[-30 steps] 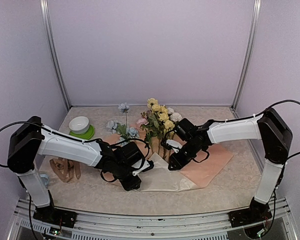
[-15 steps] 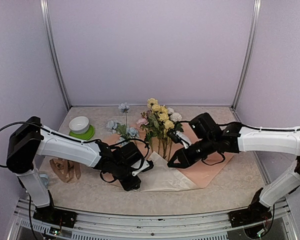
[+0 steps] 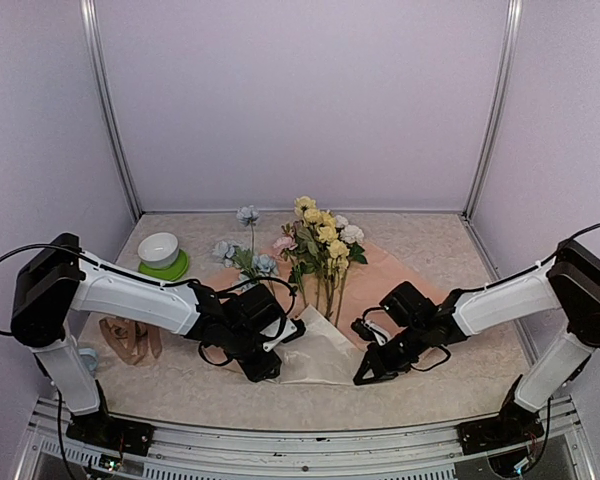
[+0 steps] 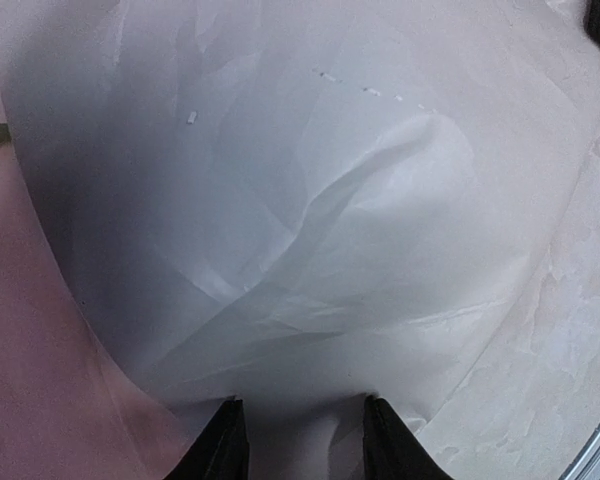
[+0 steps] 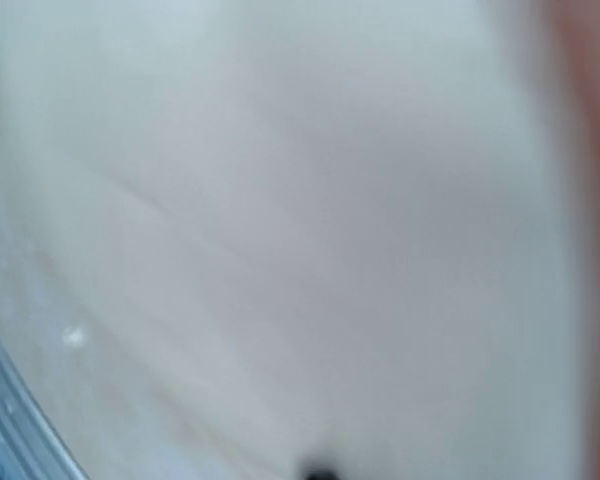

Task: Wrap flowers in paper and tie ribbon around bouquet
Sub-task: Press the fold line of the 1/4-folded wrapping paper.

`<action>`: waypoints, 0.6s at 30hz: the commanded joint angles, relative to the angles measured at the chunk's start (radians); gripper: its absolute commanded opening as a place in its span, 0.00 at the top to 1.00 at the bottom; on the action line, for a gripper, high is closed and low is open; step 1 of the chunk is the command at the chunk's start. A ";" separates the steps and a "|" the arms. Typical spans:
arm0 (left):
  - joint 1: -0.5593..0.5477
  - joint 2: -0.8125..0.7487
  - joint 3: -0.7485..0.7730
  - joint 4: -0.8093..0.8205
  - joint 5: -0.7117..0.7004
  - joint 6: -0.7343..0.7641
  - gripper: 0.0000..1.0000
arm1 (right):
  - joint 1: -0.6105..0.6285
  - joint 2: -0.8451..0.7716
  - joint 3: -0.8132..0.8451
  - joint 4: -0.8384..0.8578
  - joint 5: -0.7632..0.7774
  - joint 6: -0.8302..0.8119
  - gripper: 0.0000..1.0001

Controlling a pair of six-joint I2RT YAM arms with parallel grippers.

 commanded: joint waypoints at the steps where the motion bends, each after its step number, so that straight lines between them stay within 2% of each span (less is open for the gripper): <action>1: -0.002 0.023 -0.039 -0.087 0.072 -0.055 0.61 | -0.072 -0.118 -0.106 -0.086 0.120 0.085 1.00; 6: -0.004 0.001 -0.068 -0.127 0.094 -0.140 0.63 | -0.142 -0.227 -0.156 -0.187 0.188 0.105 1.00; 9: -0.008 -0.028 -0.088 -0.124 0.093 -0.205 0.65 | -0.160 -0.251 -0.131 -0.291 0.249 0.083 1.00; 14: -0.002 -0.050 -0.095 -0.149 0.088 -0.282 0.66 | -0.158 -0.283 0.024 -0.506 0.341 0.032 1.00; 18: -0.002 -0.066 -0.124 -0.124 0.093 -0.300 0.66 | -0.086 -0.278 0.233 -0.557 0.397 0.038 1.00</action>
